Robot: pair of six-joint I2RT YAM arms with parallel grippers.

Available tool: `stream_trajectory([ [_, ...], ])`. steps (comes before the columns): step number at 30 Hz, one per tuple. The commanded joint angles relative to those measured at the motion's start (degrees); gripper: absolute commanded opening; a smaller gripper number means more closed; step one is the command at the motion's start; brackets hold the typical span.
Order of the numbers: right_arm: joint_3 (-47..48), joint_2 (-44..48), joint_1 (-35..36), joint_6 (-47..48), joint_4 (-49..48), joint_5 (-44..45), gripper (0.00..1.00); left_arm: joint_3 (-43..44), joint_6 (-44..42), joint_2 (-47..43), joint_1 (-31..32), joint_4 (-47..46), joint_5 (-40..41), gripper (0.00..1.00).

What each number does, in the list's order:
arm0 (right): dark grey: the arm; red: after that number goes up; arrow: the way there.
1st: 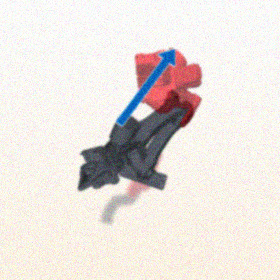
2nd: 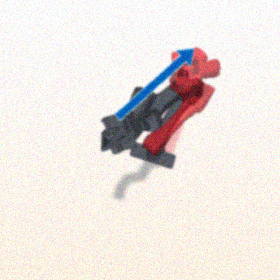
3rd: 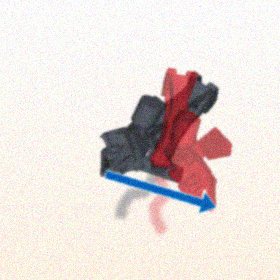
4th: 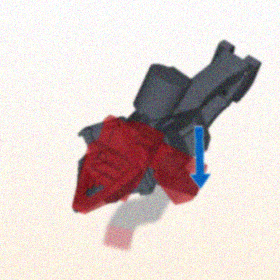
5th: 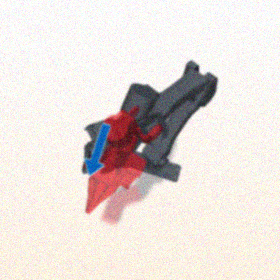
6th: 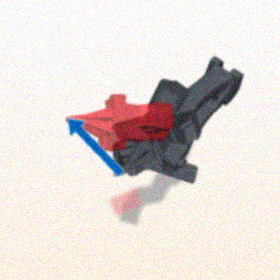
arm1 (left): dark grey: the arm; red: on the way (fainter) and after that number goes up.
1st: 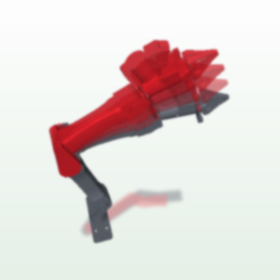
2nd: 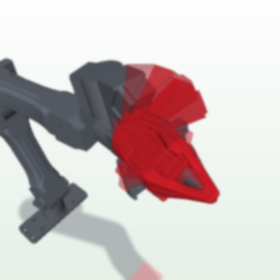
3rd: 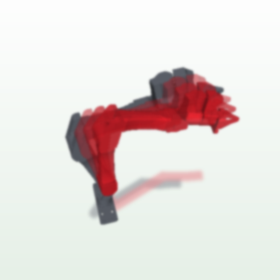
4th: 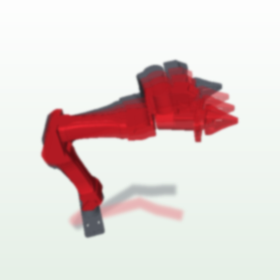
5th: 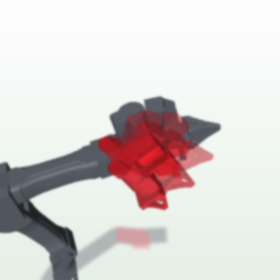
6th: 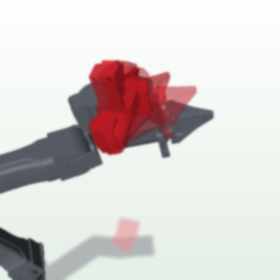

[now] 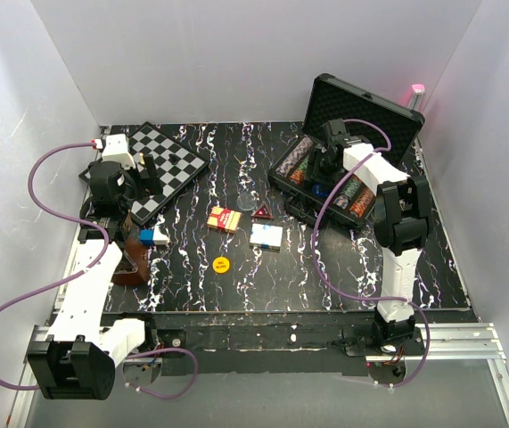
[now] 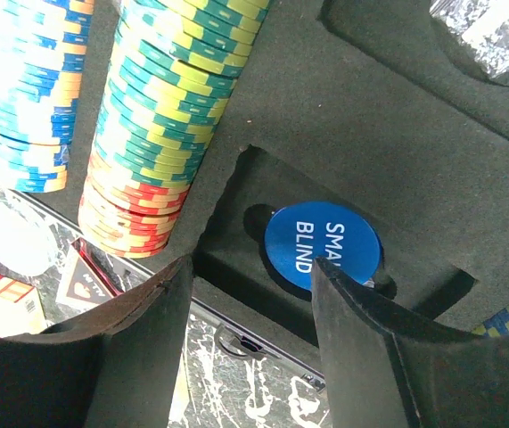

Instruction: Pack up texas hold em set

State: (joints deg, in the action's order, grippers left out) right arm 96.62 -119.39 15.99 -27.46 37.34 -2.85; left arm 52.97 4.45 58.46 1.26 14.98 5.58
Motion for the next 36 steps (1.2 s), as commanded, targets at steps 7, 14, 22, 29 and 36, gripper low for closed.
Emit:
stream_trajectory([
  [7,1.02,1.88,-0.61,7.85,-3.68,-4.53,0.67,-0.15,-0.67,-0.89,0.32,-0.13,0.31,0.98],
  [14,1.47,10.13,-0.61,14.10,-4.73,-4.53,0.73,-0.15,-0.93,-1.24,0.33,-0.31,-0.31,0.98],
  [22,-4.94,18.22,1.15,14.72,-5.97,-2.61,0.73,-0.24,-0.84,-1.42,0.76,-0.31,-0.49,0.98],
  [29,-13.11,25.08,7.55,14.90,-4.65,5.31,0.70,-0.50,0.47,-1.59,1.38,0.05,-0.49,0.98],
  [36,-21.64,29.83,21.35,11.21,-6.75,7.33,0.71,-0.32,1.18,-1.50,1.38,0.22,-0.40,0.98],
])
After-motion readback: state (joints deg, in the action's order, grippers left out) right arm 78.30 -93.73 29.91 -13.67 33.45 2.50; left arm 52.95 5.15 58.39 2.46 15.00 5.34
